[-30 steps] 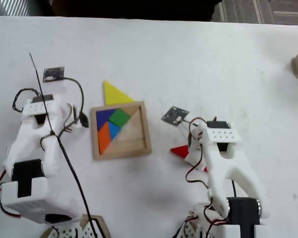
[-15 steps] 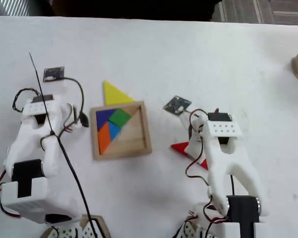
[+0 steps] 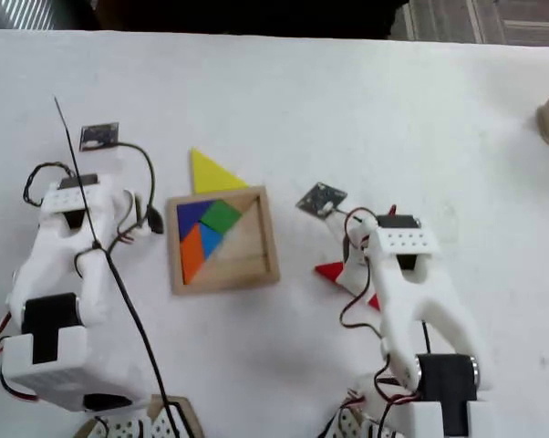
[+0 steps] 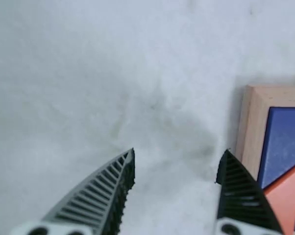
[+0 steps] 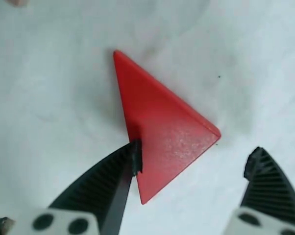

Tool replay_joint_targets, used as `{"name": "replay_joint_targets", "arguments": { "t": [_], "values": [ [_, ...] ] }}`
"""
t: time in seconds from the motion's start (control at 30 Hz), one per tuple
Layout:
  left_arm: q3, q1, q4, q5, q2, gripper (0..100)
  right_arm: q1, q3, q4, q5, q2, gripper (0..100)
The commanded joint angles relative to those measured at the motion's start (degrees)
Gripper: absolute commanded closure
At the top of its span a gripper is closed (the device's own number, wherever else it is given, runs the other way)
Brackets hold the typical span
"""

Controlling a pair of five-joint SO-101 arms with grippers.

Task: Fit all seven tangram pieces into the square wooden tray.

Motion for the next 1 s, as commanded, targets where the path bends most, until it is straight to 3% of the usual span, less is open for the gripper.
{"name": "replay_joint_targets", "arguments": {
  "t": [0.0,0.17,0.3,0.97],
  "values": [
    [-1.05,-0.22,-0.79,-0.62,-0.84,73,0.75,-4.4,0.4,0.09,4.35,67.7],
    [-1.05,-0.4,-0.7,-0.62,-0.84,73,0.4,-9.85,4.7,0.26,10.33,67.7],
    [-0.97,-0.48,-0.7,-0.62,-0.84,73,-0.66,-11.87,8.31,4.48,13.14,67.7],
    [-0.97,-0.57,-0.7,-0.62,-0.92,73,-4.18,-11.52,9.54,4.75,13.93,70.4]
  ]
}}
